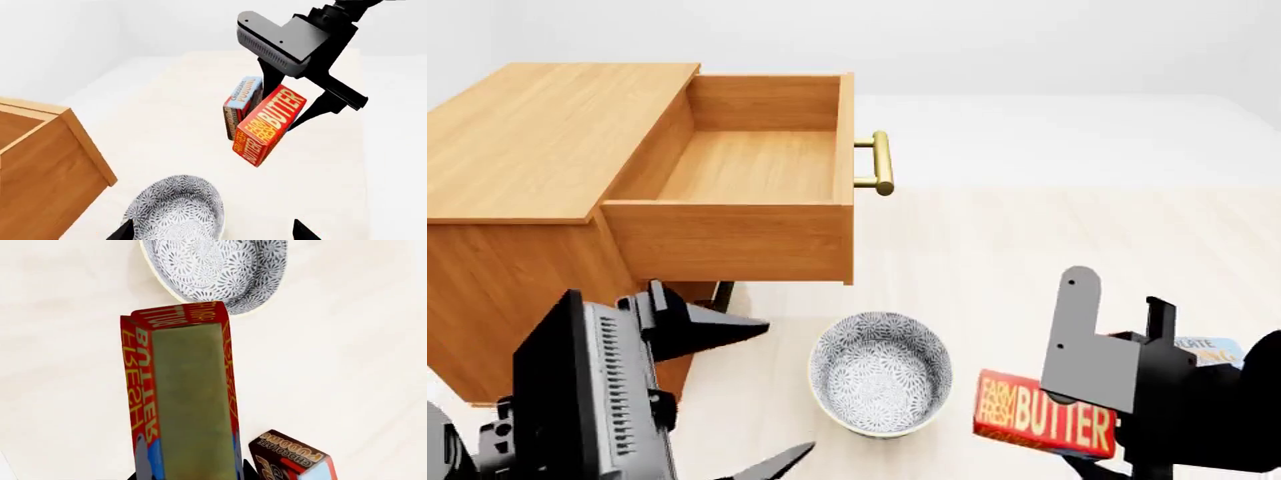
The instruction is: Put the butter at the back in the top drawer of the cabinet and close it.
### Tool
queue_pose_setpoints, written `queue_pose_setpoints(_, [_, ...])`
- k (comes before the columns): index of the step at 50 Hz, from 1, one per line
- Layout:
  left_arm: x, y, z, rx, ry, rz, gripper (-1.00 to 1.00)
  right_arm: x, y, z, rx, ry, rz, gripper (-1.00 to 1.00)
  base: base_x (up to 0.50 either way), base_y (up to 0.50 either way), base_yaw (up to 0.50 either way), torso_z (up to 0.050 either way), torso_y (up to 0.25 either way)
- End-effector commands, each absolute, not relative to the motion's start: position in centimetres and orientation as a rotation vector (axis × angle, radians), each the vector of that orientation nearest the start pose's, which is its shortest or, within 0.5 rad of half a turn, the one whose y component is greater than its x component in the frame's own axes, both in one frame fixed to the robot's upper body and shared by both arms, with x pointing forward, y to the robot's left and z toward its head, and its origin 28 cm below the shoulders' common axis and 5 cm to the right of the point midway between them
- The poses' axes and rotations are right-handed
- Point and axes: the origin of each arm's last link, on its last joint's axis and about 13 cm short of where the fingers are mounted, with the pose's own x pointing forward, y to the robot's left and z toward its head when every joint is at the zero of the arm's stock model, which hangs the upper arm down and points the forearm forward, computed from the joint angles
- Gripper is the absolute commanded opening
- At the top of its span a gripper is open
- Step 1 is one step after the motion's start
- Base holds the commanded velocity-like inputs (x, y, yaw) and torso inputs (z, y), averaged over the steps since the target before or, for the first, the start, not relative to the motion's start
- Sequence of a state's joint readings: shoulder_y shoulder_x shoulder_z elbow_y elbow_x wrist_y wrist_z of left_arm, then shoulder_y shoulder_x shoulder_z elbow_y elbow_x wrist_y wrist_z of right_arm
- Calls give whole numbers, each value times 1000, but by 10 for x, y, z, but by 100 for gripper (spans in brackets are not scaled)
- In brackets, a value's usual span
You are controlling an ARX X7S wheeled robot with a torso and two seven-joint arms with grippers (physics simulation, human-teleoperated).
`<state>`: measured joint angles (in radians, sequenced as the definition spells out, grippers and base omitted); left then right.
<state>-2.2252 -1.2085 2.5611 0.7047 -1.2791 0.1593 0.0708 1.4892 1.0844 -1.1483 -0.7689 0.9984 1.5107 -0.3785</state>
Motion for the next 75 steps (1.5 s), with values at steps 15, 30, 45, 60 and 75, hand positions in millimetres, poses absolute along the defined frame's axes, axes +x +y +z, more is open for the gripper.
queue_pose_setpoints(15, [239, 262, 252, 575, 408, -1236, 100, 211, -145, 290, -1164, 699, 852, -100, 0, 0, 0, 1, 1])
queue_pose_setpoints(30, [254, 256, 240, 577, 434, -1263, 100, 213, -131, 305, -1178, 661, 882, -100, 0, 0, 0, 0, 1])
queue_pose_setpoints(45, [248, 251, 243, 584, 404, -1334, 100, 217, -121, 310, -1164, 620, 903, -100, 0, 0, 0, 1, 1])
queue_pose_setpoints(60, [253, 241, 247, 567, 340, -1348, 100, 216, -113, 310, -1165, 593, 925, -100, 0, 0, 0, 0, 1])
queue_pose_setpoints(75, [257, 234, 243, 581, 337, -1380, 100, 215, -112, 315, -1165, 569, 925, -100, 0, 0, 0, 1, 1])
